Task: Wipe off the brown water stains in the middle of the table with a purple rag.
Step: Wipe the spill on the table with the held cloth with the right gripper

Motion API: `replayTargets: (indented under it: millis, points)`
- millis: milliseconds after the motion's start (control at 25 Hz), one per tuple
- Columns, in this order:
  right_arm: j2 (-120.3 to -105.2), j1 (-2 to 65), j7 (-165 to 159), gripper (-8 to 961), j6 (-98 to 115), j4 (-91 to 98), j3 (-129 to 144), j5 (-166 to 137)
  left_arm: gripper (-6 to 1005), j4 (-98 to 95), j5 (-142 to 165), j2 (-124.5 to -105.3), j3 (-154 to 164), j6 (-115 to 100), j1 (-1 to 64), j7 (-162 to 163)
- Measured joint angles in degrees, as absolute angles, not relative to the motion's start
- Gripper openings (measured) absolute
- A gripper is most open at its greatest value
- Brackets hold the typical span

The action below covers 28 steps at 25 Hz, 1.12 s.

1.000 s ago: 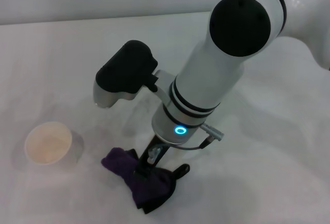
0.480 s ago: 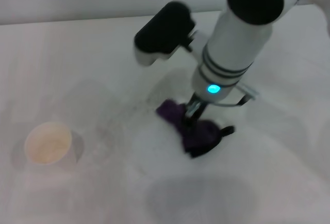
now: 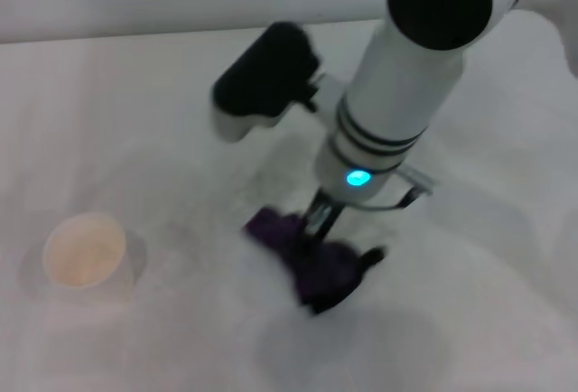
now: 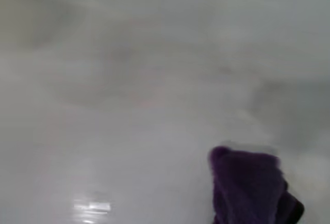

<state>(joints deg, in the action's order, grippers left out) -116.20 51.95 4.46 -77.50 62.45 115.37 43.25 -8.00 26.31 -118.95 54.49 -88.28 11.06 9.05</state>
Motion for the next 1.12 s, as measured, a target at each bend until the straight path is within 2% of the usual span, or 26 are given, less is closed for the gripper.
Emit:
replayTargets:
  millis: [560,1120]
  points:
    - [-116.19,56.7,13.3,143,-69.2,56.0,129.0,65.1,891,-7.1,26.5,-119.01,54.6,-88.2,12.2,9.1]
    - [-116.00,54.1,9.0,162,-75.1,54.8,113.8,43.3,891,-7.1,26.0,-119.00,54.2,-88.5,11.5,9.1]
